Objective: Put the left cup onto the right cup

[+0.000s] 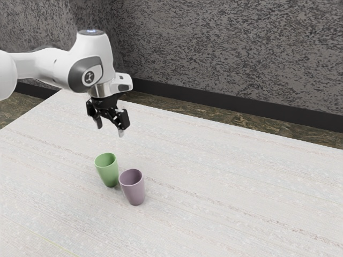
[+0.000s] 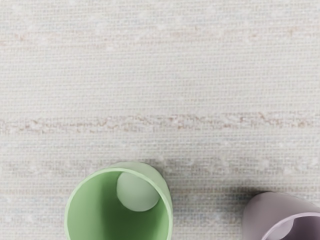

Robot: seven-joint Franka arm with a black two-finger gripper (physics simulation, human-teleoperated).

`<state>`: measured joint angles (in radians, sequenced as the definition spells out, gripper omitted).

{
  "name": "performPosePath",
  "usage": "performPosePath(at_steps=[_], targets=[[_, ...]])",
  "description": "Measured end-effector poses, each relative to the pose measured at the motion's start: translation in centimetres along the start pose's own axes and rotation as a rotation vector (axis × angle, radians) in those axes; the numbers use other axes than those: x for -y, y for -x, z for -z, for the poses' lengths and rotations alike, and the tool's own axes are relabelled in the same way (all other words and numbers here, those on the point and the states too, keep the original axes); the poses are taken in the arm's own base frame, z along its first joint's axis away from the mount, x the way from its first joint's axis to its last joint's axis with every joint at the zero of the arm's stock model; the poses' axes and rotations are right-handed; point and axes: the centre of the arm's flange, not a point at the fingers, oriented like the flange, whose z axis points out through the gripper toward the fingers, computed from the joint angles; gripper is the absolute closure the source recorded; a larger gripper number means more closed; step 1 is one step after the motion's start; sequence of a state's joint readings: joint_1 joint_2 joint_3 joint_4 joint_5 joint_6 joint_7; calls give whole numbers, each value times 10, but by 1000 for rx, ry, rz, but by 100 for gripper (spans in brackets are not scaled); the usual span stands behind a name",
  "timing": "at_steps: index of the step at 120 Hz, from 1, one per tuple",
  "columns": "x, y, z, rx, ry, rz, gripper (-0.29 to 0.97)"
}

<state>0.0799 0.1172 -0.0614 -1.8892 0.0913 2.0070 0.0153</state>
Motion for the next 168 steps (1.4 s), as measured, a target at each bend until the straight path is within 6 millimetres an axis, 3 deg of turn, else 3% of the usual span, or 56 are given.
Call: performPosePath(at_steps=[75,168], targets=[[-5,5,-42,0,11,-2,0],[-18,19,-70,6,20,27,0]])
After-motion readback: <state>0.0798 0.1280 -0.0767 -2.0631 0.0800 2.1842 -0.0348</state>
